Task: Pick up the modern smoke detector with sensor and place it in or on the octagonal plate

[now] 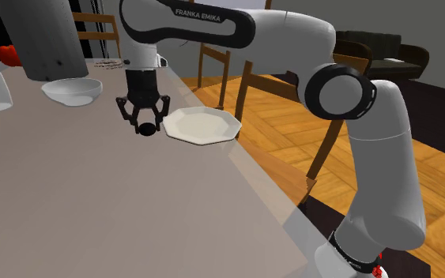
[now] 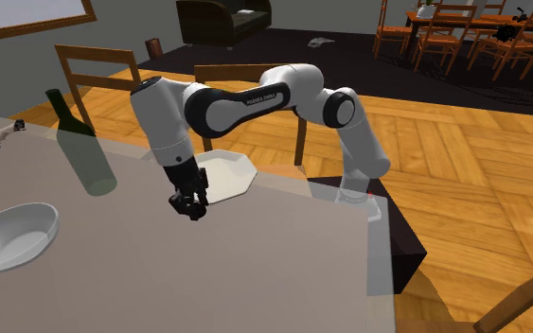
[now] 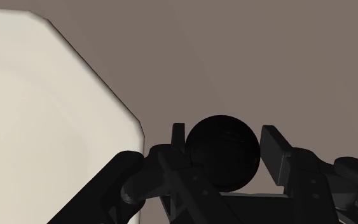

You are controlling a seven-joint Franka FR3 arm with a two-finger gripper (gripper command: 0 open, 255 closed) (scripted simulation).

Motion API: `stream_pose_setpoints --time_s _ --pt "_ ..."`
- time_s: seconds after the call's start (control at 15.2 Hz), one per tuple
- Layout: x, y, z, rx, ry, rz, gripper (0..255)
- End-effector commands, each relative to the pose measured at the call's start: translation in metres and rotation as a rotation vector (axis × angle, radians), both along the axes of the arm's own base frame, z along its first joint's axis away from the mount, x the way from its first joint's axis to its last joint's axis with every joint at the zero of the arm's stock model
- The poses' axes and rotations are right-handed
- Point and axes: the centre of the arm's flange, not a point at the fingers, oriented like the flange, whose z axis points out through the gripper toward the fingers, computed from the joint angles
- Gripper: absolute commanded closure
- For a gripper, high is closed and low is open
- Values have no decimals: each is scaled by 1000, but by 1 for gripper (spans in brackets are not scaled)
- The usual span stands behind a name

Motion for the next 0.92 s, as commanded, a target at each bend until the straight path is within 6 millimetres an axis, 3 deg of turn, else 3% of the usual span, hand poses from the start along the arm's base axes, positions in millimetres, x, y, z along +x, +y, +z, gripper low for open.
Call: stream_pose_setpoints --time_s 0.0,0.46,0.86 --pt "-1 0 12 0 1 0 255" --pt "-1 0 45 0 1 0 255" --pt "-12 -78 49 0 1 0 255"
